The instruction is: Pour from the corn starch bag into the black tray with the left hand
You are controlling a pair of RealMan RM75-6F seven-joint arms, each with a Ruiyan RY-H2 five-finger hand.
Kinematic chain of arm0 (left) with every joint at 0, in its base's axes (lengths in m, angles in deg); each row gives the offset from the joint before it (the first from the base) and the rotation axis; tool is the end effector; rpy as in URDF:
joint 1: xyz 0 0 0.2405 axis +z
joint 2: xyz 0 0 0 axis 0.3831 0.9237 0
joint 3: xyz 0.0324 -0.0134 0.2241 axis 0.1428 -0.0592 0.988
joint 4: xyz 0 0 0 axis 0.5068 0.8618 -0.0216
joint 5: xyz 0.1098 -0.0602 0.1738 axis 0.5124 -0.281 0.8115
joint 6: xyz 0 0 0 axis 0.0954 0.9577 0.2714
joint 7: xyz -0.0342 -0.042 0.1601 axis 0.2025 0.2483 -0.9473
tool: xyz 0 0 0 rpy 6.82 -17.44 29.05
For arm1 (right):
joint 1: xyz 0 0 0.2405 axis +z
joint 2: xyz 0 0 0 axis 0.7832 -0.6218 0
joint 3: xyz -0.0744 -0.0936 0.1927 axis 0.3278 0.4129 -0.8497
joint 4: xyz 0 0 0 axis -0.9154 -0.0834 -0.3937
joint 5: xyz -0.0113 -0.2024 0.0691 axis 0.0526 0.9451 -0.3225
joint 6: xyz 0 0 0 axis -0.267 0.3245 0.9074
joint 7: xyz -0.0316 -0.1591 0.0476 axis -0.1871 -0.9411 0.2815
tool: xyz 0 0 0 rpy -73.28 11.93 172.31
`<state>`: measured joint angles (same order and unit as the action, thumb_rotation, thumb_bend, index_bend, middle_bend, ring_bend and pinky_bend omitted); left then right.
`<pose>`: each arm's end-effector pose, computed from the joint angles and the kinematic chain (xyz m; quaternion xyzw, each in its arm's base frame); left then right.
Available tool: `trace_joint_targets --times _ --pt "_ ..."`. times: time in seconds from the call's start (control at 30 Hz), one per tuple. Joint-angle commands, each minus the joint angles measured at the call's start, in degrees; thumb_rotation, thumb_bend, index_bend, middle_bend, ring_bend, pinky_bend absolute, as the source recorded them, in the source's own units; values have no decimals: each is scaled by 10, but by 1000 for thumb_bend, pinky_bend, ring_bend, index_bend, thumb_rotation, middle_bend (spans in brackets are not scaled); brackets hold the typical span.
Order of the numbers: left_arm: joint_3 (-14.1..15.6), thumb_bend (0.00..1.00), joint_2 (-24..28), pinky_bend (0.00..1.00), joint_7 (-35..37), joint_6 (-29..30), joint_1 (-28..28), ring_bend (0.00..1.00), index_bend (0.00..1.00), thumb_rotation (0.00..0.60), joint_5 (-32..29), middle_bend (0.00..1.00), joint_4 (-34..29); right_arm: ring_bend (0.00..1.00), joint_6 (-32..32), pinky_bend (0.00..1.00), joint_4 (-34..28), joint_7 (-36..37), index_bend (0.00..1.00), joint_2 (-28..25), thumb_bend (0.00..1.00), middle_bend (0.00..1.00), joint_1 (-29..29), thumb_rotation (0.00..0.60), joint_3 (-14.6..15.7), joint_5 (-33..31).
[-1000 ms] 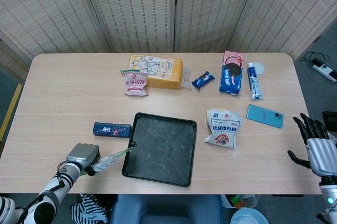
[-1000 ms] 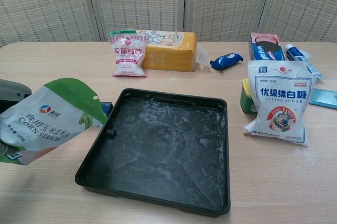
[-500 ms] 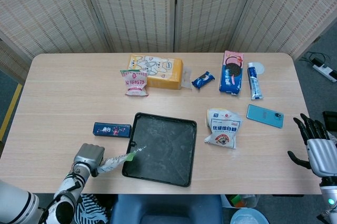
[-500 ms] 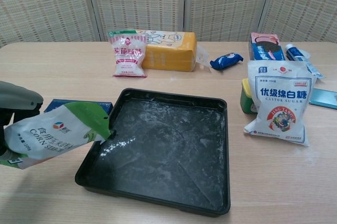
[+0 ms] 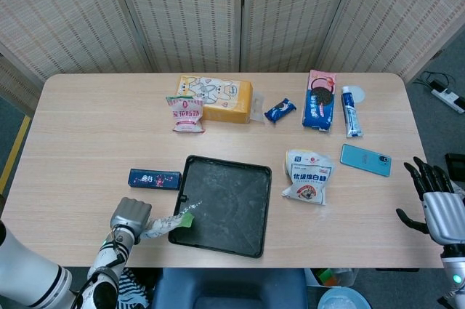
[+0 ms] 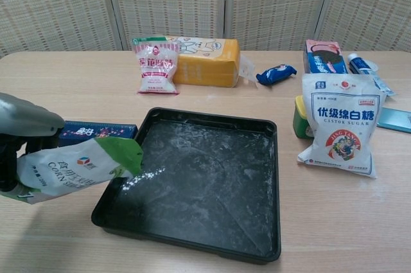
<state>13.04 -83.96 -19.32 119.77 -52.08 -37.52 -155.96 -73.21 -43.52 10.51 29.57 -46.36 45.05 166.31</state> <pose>-0.1166 0.2423 0.0052 -0.7957 -0.3990 0.0235 0.4550 -0.3042 -0.2079 0.1538 0.5951 -0.4065 0.3677 0.5877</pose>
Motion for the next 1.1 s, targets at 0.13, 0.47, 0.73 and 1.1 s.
trace_joint_targets --times 0.13,0.47,0.73,1.1 --pt "-21 368 -27 1000 -33 33 -9 1000 843 600 -29 855 9 0 -5 0 -1 3 0 -2 280 0 -2 600 1 3" --pt "-47 368 -37 1000 -64 65 -4 1000 842 600 -54 855 7 0 0 0 -1 2 0 -2 280 0 0 600 1 2" --pt "-71 368 -56 1000 -93 90 -4 1000 842 600 -81 855 18 0 2 0 0 7 0 -3 279 0 2 600 1 5" --pt "-101 368 -84 1000 -142 133 -7 1000 842 600 -115 855 38 0 -3 0 1 12 0 -5 279 0 -1 600 3 9"
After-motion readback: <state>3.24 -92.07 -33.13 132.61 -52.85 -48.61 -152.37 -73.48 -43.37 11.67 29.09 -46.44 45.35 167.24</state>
